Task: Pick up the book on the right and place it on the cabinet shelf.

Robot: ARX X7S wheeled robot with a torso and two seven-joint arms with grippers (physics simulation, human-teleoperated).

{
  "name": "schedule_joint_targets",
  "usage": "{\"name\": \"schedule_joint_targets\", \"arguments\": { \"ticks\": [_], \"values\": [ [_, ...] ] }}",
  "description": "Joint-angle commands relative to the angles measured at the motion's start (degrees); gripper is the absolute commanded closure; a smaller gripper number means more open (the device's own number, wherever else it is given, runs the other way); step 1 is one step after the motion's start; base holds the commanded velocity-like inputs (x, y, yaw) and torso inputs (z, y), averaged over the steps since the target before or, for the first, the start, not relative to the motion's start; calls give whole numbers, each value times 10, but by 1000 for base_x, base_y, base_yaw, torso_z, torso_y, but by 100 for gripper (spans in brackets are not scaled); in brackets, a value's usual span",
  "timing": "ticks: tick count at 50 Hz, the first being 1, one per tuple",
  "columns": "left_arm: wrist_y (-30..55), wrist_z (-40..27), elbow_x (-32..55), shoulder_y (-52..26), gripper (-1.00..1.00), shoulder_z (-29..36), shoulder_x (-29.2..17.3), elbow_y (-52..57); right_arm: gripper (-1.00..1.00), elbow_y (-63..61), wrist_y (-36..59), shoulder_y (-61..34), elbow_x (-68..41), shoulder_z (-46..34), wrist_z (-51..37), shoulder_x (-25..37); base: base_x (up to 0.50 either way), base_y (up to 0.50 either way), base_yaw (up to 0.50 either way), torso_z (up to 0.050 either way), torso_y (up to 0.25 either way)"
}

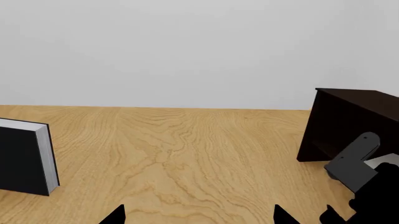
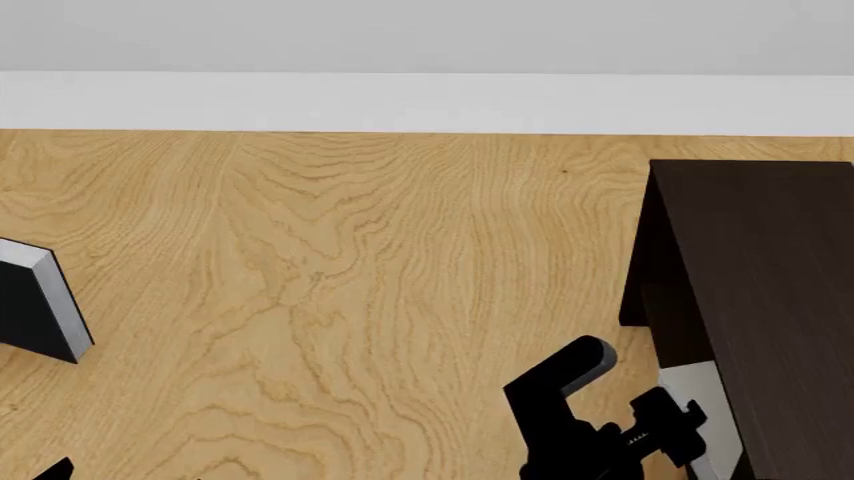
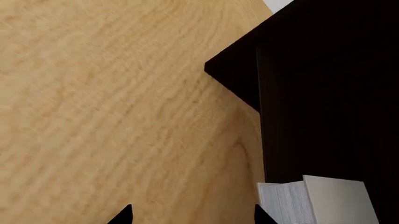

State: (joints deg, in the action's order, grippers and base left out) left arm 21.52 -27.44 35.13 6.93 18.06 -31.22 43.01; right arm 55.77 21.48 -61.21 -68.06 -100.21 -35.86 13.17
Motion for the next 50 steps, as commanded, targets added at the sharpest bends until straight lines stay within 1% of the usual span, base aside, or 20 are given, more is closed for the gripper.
{"name": "schedule_joint_targets", "arguments": {
  "ticks": [1,23,35,50],
  "values": [
    [4,-6,4,-1,-100,0,-3,6,-100,28,32,2,-43,-2,-52,47,0,-5,-10,0,0],
    [-6,-3,8,1,-100,-3,-6,2,-100,-11,32,-6,-38,-1,-62,55,-2,-2,-9,0,1],
    [-7,-4,8,0,-100,-2,-7,1,-100,-103,24,-21,-36,4,-87,75,-1,-1,-6,0,2],
    [-10,-5,7,2,-100,0,-9,1,-100,-152,10,-27,-19,0,-85,65,0,0,-1,0,0]
  ]
}}
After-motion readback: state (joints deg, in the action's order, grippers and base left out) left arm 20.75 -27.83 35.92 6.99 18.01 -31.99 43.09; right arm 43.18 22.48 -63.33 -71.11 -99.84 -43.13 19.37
